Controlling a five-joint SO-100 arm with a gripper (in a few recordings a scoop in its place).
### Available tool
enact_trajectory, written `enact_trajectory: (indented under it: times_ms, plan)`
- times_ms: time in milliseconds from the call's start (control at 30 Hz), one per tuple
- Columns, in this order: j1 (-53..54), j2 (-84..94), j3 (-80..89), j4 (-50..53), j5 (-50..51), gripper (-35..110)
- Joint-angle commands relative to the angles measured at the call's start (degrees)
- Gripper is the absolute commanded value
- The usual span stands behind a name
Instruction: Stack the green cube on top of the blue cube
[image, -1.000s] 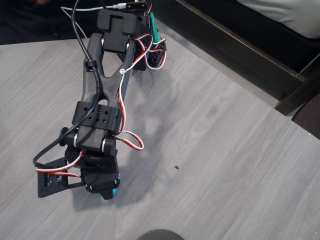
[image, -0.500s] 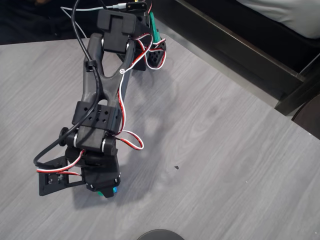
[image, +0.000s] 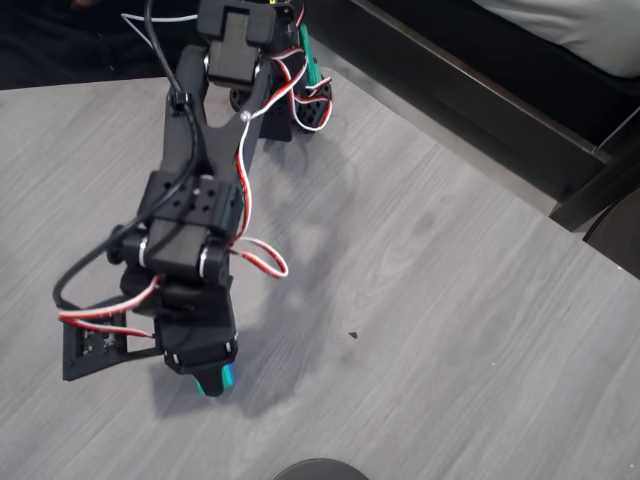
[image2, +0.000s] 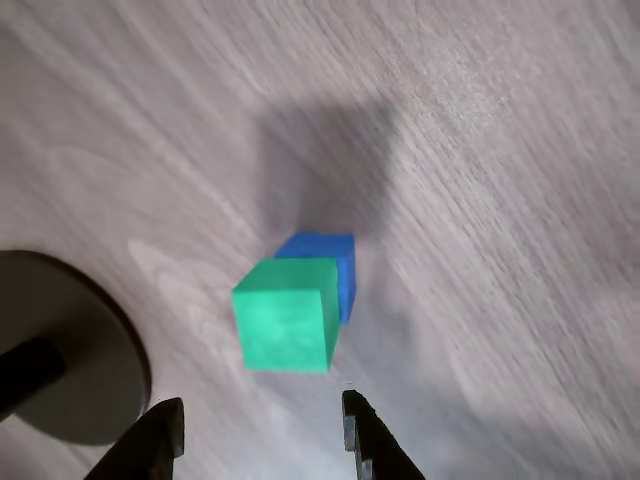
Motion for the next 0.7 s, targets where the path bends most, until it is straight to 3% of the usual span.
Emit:
enact_trajectory:
  times_ms: [0,367,600,667]
  plan:
    - [-0.26,9.05,-2.37,3.60,-0.18,25]
    - [-2.29,39.64,3.78,21.01,13.71,25]
    - [-1.67,88.77,53.35,-4.04,13.01,23]
    - [-1.85,104.85,66.18,-8.44,15.21,0]
